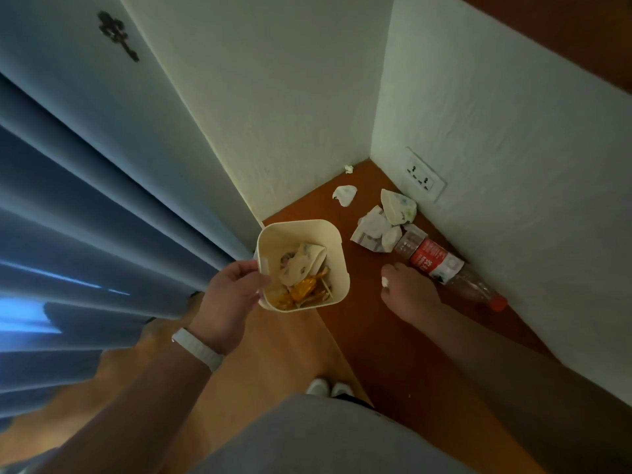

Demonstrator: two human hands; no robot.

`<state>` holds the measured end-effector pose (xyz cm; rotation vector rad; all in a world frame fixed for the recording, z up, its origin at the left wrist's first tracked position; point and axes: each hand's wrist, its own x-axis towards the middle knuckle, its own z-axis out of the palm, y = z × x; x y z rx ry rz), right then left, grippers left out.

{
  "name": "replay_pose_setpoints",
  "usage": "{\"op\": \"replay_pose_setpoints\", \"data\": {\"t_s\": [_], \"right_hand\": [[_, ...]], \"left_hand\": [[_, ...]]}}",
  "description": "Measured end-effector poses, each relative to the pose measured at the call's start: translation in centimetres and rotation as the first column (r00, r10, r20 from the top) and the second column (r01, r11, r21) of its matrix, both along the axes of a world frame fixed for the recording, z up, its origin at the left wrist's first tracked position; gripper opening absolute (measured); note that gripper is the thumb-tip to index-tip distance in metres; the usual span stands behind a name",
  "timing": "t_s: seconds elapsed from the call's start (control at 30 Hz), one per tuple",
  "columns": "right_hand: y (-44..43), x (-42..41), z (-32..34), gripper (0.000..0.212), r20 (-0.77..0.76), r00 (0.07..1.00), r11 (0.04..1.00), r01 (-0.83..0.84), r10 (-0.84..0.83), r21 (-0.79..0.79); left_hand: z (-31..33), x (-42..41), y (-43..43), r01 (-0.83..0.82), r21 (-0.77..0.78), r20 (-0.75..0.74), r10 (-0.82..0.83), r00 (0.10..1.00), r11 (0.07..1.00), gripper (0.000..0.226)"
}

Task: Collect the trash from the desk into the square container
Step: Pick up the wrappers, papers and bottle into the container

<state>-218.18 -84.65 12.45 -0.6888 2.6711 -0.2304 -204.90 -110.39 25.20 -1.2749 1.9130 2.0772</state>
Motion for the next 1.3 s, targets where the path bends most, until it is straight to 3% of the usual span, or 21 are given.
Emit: {"op": "replay_pose_setpoints", "data": {"t_s": [0.1, 0.23, 0.4, 0.57, 0.87, 1.0, 1.13, 1.3], "right_hand": [[-0.6, 0.3, 2.2, 0.017, -0.004, 0.996, 0.986, 0.092, -0.093, -0.136], [-2.0, 1.1, 6.8, 0.022, 0.02, 0.981, 0.912, 0.188, -0.194, -0.365], [-4.4, 3.2, 12.6, 0.023, 0.05, 0.996, 0.84, 0.092, -0.077, -0.535], [-6.2, 5.4, 14.1, 0.026, 0.036, 0.988, 0.846, -0.108, 0.148, -0.522], [-4.3, 6.7, 13.8, 0.041, -0.014, 0.955, 0.841, -0.267, 0.296, -0.47], [-2.4, 5.8, 13.6, 0.042, -0.02, 0.972, 0.86, -0.218, 0.236, -0.461], [-0.4, 4.3, 12.5, 0.038, -0.041, 0.997, 0.888, -0.075, 0.063, -0.455], [2.1, 0.4, 8.4, 0.037, -0.01, 0.983, 0.949, 0.172, -0.181, -0.266]], "left_hand": [[0.0, -0.4, 0.0, 0.028, -0.008, -0.007, -0.028, 1.0, 1.0, 0.023], [-0.2, -0.8, 0.2, 0.059, -0.002, -0.013, -0.059, 0.998, 0.998, 0.026], [0.2, -1.0, 1.5, 0.067, 0.01, -0.033, -0.066, 0.997, 0.998, 0.016], [0.9, -0.8, 2.4, 0.098, 0.023, -0.076, -0.096, 0.992, 0.995, 0.015], [0.8, 0.2, 3.1, 0.097, 0.024, -0.081, -0.095, 0.992, 0.995, 0.021], [0.1, 0.2, 3.5, 0.085, 0.03, -0.084, -0.083, 0.993, 0.996, 0.017], [-0.5, 0.2, 3.6, 0.07, 0.055, -0.078, -0.065, 0.995, 0.996, 0.018], [-0.9, -0.9, 2.8, 0.081, 0.061, -0.067, -0.077, 0.995, 0.995, 0.014]]}}
